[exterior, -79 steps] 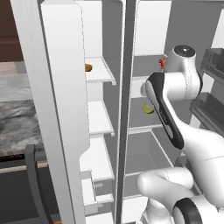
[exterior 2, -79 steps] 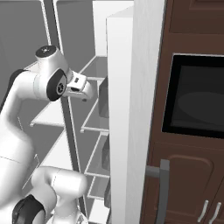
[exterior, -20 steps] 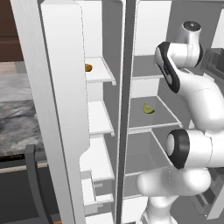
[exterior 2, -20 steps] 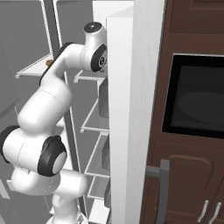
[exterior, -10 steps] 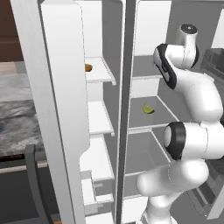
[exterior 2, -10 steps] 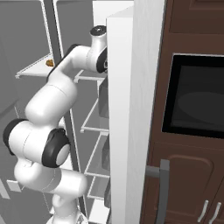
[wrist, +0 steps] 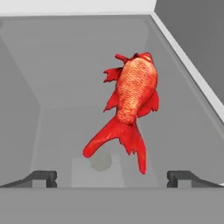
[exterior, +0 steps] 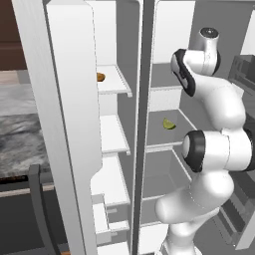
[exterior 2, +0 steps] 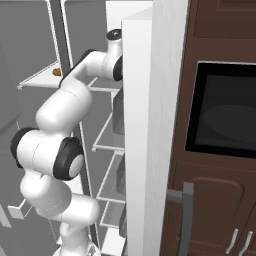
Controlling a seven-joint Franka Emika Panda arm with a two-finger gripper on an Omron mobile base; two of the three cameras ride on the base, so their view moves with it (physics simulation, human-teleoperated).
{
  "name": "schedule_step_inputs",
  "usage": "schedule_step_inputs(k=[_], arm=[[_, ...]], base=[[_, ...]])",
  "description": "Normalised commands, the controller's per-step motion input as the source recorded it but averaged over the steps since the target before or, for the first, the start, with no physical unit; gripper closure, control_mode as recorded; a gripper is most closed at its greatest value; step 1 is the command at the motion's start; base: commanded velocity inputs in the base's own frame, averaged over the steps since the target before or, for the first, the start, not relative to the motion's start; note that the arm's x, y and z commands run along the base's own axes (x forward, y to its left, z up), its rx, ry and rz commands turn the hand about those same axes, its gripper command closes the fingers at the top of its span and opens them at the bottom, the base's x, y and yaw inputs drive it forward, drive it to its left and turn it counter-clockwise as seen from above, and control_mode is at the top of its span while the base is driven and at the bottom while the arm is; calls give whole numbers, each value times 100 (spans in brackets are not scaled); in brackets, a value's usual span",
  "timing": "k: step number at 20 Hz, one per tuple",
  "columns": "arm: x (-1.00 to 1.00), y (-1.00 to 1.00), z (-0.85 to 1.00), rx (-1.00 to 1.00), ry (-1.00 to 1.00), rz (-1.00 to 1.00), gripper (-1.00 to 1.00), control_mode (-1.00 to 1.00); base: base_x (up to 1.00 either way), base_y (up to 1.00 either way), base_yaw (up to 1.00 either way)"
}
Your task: There's a fish in the fridge that needs to be moved to the freezer for freezing. Pick up the fish from the fridge, place it on any shelf in the freezer, and close the fridge and freezer doors when done.
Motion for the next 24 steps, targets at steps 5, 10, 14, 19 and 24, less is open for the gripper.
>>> schedule_step_inputs(k=[5, 10, 14, 19, 24], arm=[[25, -14, -7, 0, 4, 0, -100, -100], [29, -17, -15, 0, 5, 0, -100, -100], [26, -14, -24, 0, 3, 0, -100, -100], [25, -5, -12, 0, 0, 0, -100, -100], [23, -3, -19, 0, 0, 0, -100, -100]], base=[[0, 0, 0], [0, 0, 0], [0, 0, 0], [0, 0, 0], [0, 0, 0]])
